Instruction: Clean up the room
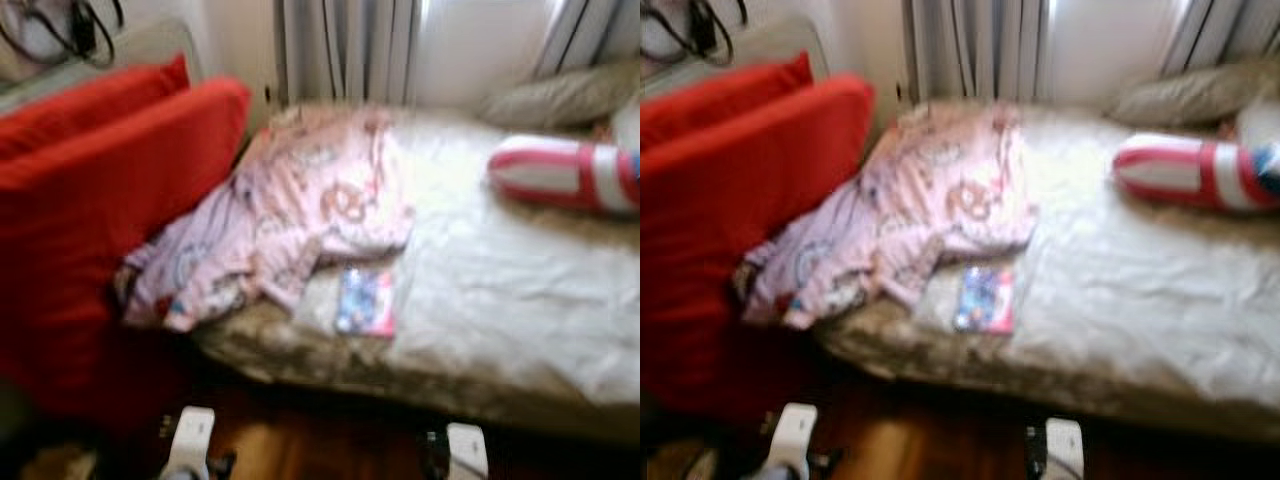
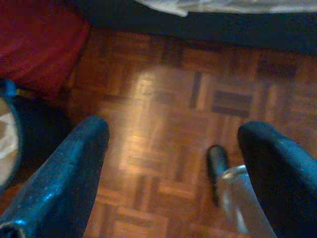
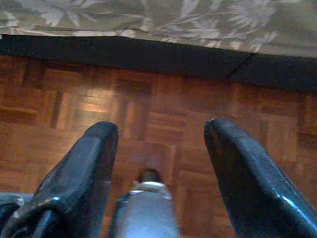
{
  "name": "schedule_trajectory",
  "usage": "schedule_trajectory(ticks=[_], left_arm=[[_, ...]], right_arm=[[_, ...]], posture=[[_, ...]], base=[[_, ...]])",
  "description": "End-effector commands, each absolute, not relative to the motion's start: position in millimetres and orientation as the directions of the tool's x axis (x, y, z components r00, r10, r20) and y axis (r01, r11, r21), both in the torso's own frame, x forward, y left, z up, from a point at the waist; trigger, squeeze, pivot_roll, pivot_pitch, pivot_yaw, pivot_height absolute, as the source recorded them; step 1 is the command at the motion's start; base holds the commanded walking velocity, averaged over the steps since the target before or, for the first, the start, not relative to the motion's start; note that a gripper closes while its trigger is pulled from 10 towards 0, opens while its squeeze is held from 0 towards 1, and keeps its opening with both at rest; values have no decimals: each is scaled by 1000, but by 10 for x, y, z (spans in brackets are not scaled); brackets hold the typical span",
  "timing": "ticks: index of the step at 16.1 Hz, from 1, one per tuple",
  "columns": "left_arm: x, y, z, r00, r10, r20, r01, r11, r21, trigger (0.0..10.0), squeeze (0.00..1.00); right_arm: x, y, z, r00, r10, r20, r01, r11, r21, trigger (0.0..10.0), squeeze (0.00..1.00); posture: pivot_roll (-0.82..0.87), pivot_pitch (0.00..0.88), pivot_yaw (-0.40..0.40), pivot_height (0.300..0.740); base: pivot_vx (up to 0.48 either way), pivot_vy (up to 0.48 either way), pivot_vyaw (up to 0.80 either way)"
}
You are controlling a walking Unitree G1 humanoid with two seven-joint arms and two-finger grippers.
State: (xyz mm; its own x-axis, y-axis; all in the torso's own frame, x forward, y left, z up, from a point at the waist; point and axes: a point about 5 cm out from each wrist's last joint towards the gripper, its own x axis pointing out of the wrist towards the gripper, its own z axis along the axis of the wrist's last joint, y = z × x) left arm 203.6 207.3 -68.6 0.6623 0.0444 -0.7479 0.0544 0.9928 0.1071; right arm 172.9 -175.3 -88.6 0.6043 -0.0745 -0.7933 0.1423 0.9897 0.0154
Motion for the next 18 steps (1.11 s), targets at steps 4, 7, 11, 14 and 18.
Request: schedule_trajectory(ticks=[4, 7, 11, 14, 18], left_arm=[[2045, 1946, -705, 660, 23, -751, 79, 992, 100, 10000, 0], [2049, 1930, -702, 666, 16, -746, 73, 994, 86, 10000, 0], [2046, 1959, -701, 662, 16, -750, 73, 994, 85, 10000, 0], [2037, 1985, -701, 662, 20, -750, 68, 994, 88, 10000, 0], [2039, 1996, -699, 660, 22, -751, 63, 995, 84, 10000, 0]], right_arm=[[1659, -1788, -914, 585, -83, -807, 147, 989, 5, 10000, 0], [1651, -1789, -918, 584, -81, -808, 148, 989, 8, 10000, 0], [1650, -1778, -920, 583, -70, -809, 139, 990, 15, 10000, 0], [1659, -1761, -915, 591, -52, -805, 109, 994, 16, 10000, 0], [1676, -1770, -907, 595, -63, -801, 143, 989, 28, 10000, 0]], posture=[[28, 0, 23, 740], [29, 0, 23, 740], [28, 0, 23, 740], [29, 0, 23, 740], [25, 0, 24, 740]], base=[[0, 0, 0], [0, 0, 0], [0, 0, 0], [0, 0, 460], [251, 0, 109]])
